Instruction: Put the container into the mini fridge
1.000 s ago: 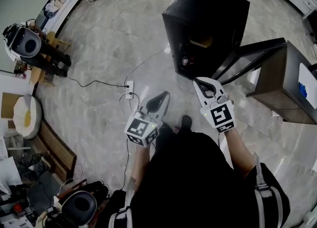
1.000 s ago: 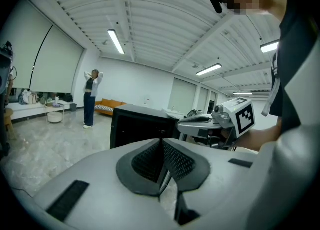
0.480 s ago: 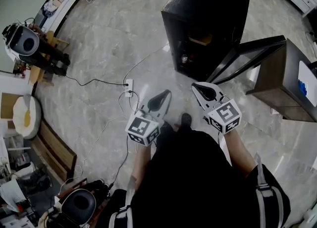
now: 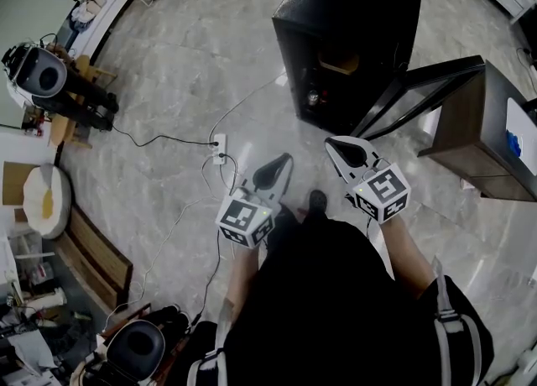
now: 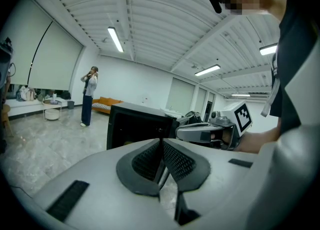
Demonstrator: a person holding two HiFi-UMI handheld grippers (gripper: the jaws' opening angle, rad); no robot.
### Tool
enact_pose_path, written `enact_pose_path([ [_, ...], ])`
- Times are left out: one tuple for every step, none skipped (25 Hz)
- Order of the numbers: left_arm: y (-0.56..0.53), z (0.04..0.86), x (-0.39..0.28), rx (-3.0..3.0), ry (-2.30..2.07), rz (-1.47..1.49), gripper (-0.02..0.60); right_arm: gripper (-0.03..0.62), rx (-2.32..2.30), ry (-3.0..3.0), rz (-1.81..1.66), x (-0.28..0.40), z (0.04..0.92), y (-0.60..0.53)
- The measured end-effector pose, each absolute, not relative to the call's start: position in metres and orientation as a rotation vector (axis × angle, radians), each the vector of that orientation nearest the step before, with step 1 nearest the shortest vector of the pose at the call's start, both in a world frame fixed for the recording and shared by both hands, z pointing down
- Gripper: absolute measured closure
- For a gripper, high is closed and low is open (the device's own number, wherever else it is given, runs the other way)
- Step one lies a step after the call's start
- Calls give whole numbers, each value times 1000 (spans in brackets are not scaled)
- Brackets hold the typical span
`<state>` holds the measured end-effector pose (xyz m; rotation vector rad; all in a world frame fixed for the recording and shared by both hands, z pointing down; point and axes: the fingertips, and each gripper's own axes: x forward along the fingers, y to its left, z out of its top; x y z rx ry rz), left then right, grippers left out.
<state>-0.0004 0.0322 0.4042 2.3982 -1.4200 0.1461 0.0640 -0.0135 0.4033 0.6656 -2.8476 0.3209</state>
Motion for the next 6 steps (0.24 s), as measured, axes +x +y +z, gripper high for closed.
enact_pose_path([
  [33, 405, -1, 2399, -1418, 145, 538, 577, 667, -2843, 322, 63, 405, -13],
  [34, 406, -1, 2399, -1416, 145, 538, 577, 668, -2839, 323, 62, 407, -13],
  [34, 407, -1, 2399, -1413, 145, 538, 577, 671, -2835, 325, 61, 408, -13],
  [35, 408, -1, 2399, -1410, 145, 538, 577, 674, -2833, 327, 61, 410, -13],
  [35, 409, -1, 2399, -1407, 145, 538, 577, 679, -2830, 329, 60, 411, -14],
  [35, 410, 0, 2400, -1403, 145, 538, 577, 683, -2827, 330, 60, 413, -14],
])
